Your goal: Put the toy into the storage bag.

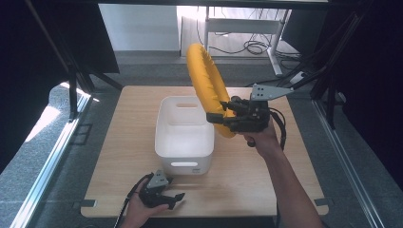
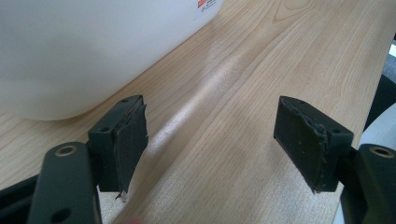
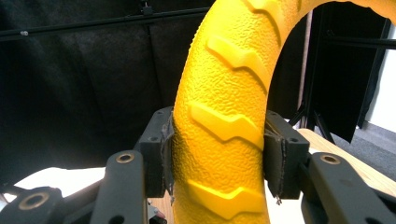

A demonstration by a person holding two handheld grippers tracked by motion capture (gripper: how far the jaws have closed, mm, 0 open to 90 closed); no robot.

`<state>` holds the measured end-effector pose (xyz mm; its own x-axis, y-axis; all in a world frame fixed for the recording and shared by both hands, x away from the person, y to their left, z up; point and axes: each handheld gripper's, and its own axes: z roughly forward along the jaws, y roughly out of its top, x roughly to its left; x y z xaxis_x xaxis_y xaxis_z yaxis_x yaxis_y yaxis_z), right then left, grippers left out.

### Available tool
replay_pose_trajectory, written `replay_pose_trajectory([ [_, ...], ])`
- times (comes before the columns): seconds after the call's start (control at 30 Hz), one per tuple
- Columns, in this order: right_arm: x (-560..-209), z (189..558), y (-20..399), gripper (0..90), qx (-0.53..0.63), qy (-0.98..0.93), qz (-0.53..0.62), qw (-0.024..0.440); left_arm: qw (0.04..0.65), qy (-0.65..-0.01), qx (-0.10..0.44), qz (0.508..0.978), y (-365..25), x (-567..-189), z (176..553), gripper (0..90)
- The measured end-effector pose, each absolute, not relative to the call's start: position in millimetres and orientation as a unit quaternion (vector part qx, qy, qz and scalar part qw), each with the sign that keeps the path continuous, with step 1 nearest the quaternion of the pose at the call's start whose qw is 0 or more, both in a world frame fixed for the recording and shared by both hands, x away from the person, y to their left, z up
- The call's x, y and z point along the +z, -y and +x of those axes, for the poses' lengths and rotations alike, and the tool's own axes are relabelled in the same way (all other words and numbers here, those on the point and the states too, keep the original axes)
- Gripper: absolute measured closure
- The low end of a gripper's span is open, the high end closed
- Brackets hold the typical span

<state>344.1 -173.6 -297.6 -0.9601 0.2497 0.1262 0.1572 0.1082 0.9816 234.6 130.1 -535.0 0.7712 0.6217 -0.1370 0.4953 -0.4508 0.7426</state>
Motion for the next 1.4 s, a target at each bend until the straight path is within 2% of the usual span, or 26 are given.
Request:
replay_pose_trajectory([
  [1.4,-301.8,343.4,127.0,51.2,0.651,-0.752,0.103,0.002,0.409,-0.329,0.078,0.847,-131.0,-535.3,234.2,25.9],
])
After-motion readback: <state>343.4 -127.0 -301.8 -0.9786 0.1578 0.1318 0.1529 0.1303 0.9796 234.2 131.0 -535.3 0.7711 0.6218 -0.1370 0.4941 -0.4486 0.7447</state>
